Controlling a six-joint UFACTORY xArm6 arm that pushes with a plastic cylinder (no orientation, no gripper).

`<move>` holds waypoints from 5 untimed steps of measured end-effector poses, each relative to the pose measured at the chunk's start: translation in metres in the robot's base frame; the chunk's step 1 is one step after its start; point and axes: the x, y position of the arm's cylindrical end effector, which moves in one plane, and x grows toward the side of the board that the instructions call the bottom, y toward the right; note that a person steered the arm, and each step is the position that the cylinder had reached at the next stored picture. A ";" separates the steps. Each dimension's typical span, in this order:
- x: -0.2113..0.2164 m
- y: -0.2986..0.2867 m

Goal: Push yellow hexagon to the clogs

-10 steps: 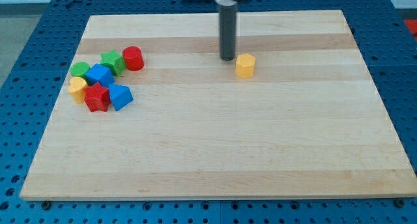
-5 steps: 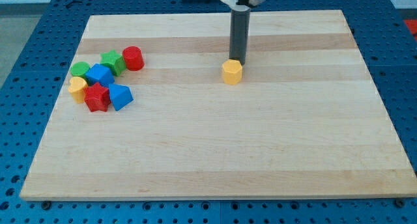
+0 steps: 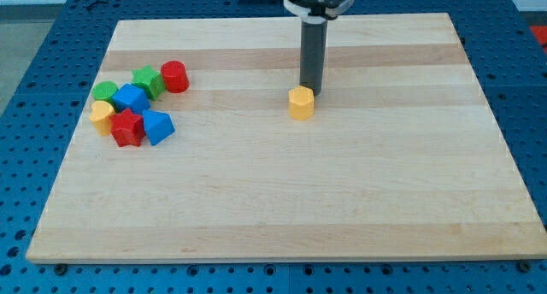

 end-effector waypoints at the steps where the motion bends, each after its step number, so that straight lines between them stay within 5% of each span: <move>1: 0.014 -0.014; 5: 0.029 0.006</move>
